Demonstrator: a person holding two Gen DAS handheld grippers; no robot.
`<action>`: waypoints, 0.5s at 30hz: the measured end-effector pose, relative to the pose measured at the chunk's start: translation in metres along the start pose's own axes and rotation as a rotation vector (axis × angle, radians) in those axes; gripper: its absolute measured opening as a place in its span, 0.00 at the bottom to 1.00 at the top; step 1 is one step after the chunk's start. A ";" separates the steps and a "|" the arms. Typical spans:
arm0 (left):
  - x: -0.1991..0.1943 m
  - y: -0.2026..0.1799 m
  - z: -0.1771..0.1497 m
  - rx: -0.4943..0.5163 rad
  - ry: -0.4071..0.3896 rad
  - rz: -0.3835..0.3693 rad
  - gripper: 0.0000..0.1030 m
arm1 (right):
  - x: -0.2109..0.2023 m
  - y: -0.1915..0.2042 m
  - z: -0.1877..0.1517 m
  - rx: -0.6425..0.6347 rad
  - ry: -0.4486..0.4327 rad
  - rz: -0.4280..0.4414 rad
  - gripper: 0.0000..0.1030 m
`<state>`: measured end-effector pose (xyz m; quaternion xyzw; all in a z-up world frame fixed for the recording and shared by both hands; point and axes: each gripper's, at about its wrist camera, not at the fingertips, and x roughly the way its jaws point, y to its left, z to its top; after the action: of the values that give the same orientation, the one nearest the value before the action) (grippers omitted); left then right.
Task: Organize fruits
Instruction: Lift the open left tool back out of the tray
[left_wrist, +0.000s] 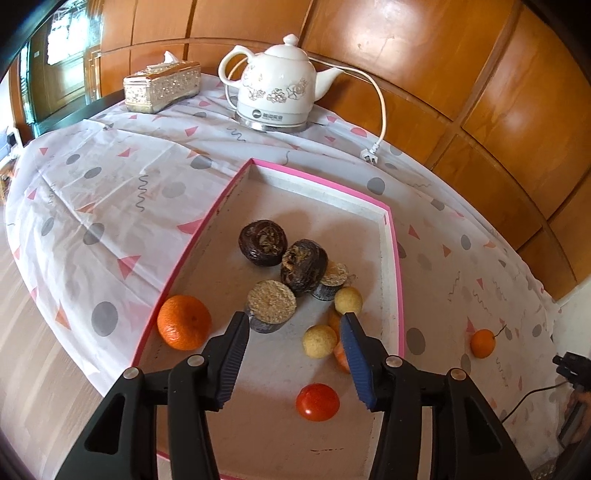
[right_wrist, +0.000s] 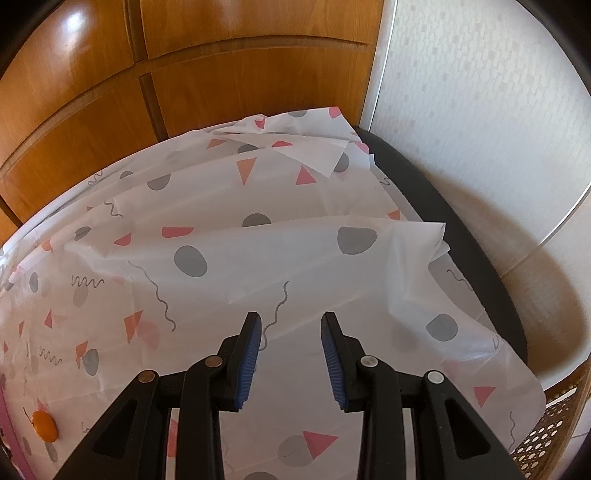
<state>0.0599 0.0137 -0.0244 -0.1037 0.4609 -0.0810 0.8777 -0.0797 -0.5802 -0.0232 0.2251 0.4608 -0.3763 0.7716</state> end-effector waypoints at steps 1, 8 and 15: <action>-0.001 0.001 0.000 -0.002 -0.004 0.004 0.51 | -0.001 0.002 0.000 -0.009 -0.006 -0.007 0.33; -0.004 0.005 -0.002 -0.007 -0.018 0.026 0.52 | -0.010 0.030 -0.003 -0.150 -0.057 0.026 0.33; -0.004 0.015 -0.007 -0.025 -0.019 0.040 0.52 | -0.010 0.057 -0.011 -0.283 -0.051 0.042 0.33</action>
<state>0.0527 0.0283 -0.0289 -0.1061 0.4556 -0.0566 0.8820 -0.0437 -0.5336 -0.0202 0.1143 0.4847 -0.2971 0.8147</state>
